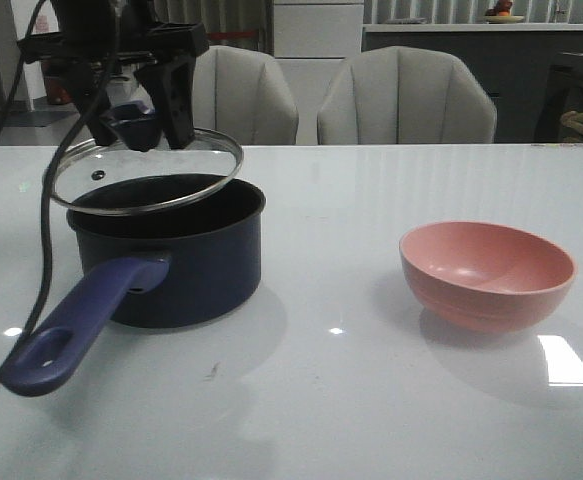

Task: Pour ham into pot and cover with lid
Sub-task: 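Lift the lid and lower it onto the saucepan with the left gripper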

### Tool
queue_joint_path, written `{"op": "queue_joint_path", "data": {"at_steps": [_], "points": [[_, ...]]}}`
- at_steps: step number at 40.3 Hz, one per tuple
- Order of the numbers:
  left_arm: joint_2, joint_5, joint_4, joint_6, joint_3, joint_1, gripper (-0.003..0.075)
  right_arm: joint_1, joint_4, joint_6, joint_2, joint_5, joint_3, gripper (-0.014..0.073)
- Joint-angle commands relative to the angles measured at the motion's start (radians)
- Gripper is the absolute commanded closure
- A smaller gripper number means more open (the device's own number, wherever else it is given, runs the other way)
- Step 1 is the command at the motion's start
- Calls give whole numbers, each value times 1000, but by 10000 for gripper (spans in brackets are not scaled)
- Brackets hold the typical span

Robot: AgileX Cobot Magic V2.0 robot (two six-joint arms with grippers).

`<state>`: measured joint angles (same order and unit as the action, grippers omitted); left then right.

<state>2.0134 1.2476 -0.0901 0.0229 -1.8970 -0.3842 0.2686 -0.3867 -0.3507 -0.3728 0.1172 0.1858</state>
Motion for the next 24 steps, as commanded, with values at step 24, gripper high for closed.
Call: {"op": "queue_joint_path", "data": {"at_steps": [24], "points": [[-39, -45, -29, -6, -38, -20, 407, 2, -5, -2, -3, -72, 28, 449]]}}
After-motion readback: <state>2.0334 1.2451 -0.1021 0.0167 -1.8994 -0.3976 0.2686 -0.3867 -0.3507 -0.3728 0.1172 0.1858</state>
